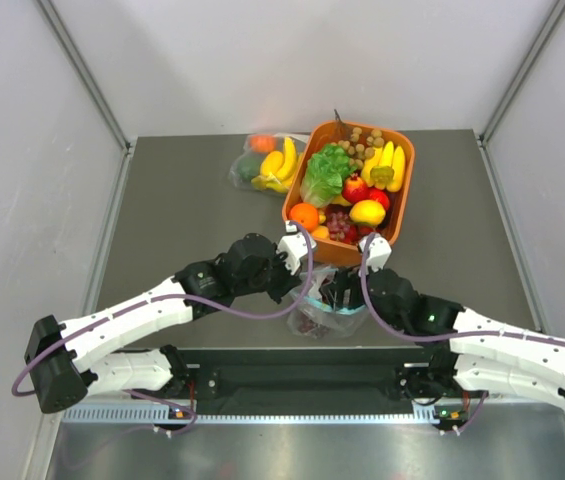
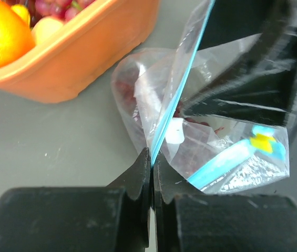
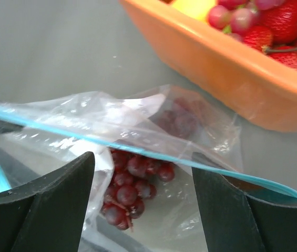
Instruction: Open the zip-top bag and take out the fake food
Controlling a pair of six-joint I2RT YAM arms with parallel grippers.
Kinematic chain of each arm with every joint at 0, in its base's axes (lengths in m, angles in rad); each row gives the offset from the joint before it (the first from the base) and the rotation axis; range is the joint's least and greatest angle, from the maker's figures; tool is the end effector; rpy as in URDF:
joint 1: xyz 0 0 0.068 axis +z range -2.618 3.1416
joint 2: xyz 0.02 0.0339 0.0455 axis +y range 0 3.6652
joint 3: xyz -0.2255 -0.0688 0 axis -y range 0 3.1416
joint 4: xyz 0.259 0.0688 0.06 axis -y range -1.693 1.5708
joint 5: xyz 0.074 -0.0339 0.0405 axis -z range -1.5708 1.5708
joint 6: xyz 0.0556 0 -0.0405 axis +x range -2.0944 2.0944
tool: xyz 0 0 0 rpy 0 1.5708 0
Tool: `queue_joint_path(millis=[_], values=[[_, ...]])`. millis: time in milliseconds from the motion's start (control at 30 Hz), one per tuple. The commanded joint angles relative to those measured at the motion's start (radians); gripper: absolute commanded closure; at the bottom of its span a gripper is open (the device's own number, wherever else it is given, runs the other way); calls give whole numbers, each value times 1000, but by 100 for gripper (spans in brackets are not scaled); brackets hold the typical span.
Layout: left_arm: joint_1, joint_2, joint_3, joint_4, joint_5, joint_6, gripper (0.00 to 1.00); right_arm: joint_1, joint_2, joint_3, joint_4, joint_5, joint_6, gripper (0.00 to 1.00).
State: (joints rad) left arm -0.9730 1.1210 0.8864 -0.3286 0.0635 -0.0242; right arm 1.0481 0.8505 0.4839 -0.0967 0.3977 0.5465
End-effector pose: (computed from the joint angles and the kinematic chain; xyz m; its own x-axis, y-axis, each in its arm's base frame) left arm 0.1644 -0.2477 0.2456 -0.3211 0.4287 -0.8445 0.8476 0.5279 -0.0543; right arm 0.1418 0.2029 0.1902 -0.5159 0.0644 -0.8542 -0.4188 0.8509 0.3170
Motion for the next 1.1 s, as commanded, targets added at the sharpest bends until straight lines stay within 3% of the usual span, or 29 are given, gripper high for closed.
queue_joint_path(millis=[0, 367, 500, 833, 1067], values=[[10, -32, 13, -9, -34, 15, 99, -62, 12, -41, -136, 84, -16, 26], [8, -36, 11, -10, -36, 15, 99, -79, 185, -33, -107, 98, -34, 27], [10, -35, 13, -7, -34, 15, 99, -76, 228, -28, -54, 27, -39, 28], [10, -15, 14, -9, -22, 15, 99, 39, 447, 28, 72, -40, -3, 27], [10, -10, 14, -9, -19, 15, 99, 70, 461, 50, 107, -74, 23, 23]])
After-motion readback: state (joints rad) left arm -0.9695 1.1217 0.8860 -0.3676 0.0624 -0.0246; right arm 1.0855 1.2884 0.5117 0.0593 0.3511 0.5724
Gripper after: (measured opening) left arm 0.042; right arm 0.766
